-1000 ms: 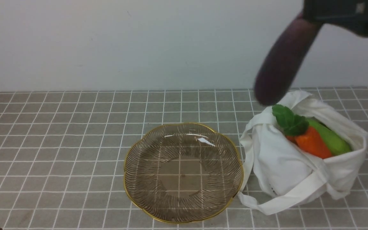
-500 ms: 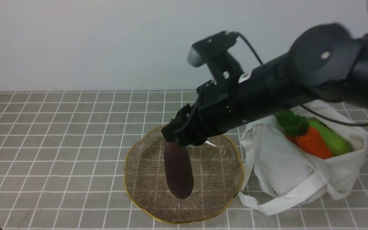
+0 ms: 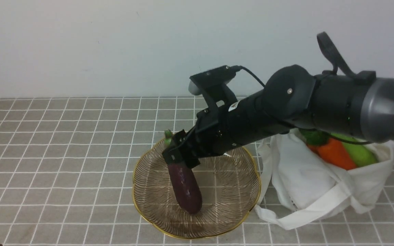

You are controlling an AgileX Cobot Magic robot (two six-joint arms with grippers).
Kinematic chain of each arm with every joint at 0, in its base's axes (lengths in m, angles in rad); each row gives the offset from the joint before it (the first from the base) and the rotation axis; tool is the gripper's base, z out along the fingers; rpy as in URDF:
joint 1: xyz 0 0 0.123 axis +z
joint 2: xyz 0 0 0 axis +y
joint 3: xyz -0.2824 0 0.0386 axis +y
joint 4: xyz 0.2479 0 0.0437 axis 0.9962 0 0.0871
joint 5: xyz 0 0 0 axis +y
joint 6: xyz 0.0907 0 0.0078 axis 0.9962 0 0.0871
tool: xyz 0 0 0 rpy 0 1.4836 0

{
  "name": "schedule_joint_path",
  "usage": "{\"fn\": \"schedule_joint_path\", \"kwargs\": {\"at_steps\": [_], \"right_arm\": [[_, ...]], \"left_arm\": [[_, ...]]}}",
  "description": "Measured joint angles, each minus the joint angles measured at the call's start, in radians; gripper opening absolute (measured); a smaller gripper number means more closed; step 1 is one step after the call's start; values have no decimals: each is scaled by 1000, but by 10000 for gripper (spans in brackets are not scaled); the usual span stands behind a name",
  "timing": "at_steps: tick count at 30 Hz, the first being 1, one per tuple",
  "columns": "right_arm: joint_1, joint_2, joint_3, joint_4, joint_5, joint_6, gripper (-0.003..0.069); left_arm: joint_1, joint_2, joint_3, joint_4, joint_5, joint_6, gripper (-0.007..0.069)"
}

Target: Take vegetables from bag on grey coffee tablecloth place on plate.

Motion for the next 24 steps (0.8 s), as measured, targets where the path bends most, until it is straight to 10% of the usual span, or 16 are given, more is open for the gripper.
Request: {"fn": "schedule_joint_path", "kwargs": {"at_steps": [6,12,19,24], "right_arm": [[0,-77,-80,-108,73,30,627],[0,-233,-154,-392,150,225,445],[0,-590,-196,-999,328,729,25],[0,-861,-125,-1104,410,887,-12]], "left_arm": [[0,0,0,0,0,0,-5],[0,0,0,0,0,0,-5],[0,0,0,0,0,0,-5],[0,0,0,0,0,0,-5]]}}
